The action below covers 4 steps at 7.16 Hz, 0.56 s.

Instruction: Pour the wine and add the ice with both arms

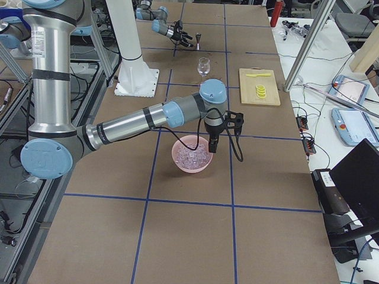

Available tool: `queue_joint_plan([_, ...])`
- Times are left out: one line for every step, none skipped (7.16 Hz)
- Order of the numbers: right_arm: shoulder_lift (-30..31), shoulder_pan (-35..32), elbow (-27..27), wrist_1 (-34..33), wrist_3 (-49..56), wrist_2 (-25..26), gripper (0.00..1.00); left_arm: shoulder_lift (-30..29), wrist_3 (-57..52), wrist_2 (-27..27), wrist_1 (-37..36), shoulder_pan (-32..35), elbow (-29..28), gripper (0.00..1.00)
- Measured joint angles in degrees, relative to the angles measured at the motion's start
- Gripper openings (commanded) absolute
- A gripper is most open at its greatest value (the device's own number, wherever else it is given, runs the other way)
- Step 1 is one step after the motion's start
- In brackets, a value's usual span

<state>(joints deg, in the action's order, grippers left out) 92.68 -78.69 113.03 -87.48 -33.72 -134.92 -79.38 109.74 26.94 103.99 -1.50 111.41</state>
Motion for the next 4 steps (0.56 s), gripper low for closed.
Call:
queue_joint_plan([0.05, 0.81, 0.40, 0.07, -1.05, 0.42, 1.00, -0.07, 0.11, -0.62, 0.04, 0.90, -0.12, 0.97])
queue_joint_plan([0.10, 1.37, 0.68, 0.10, -1.69, 0.74, 1.00, -0.28, 0.20, -1.16, 0.06, 1.53, -0.23, 0.95])
queue_joint_plan([0.12, 1.64, 0.92, 0.11, -2.01, 0.90, 1.00, -1.07, 0.66, -1.81, 0.06, 1.87, -0.97, 0.95])
queue_joint_plan([0.13, 1.73, 1.00, 0.11, -2.16, 0.98, 1.00, -2.75, 1.48, -2.77, 0.07, 2.23, -2.81, 0.94])
